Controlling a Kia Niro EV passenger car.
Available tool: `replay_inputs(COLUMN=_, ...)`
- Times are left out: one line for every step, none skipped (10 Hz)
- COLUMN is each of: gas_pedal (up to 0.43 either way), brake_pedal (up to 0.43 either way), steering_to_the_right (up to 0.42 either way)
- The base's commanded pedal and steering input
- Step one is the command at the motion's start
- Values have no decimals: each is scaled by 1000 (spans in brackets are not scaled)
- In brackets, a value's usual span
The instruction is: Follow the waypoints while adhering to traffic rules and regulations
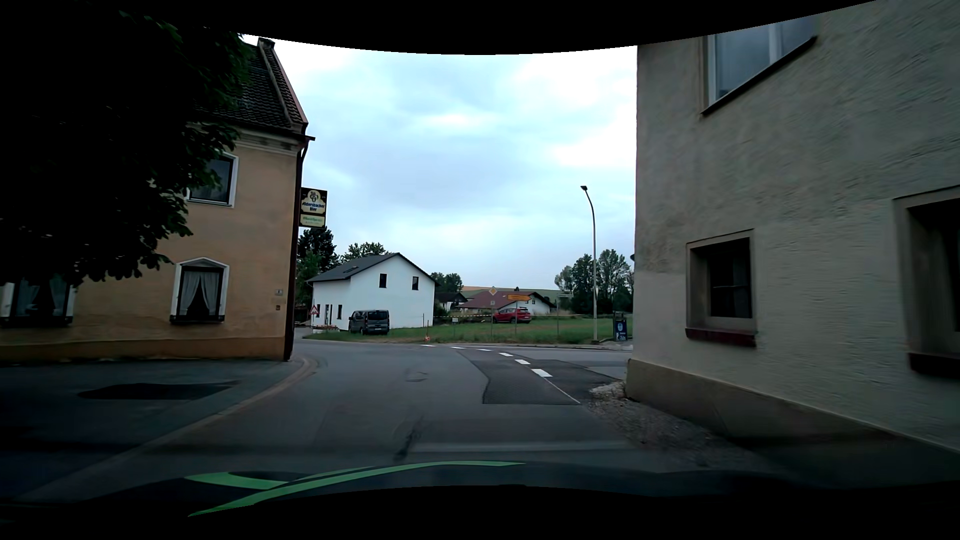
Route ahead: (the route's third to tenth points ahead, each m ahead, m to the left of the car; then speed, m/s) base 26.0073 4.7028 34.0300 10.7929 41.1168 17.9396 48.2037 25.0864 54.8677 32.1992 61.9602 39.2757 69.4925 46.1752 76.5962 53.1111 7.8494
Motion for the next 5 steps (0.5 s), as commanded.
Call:
replay_inputs(gas_pedal=39, brake_pedal=0, steering_to_the_right=-2)
replay_inputs(gas_pedal=39, brake_pedal=0, steering_to_the_right=-5)
replay_inputs(gas_pedal=39, brake_pedal=0, steering_to_the_right=-9)
replay_inputs(gas_pedal=39, brake_pedal=0, steering_to_the_right=-14)
replay_inputs(gas_pedal=39, brake_pedal=0, steering_to_the_right=-19)
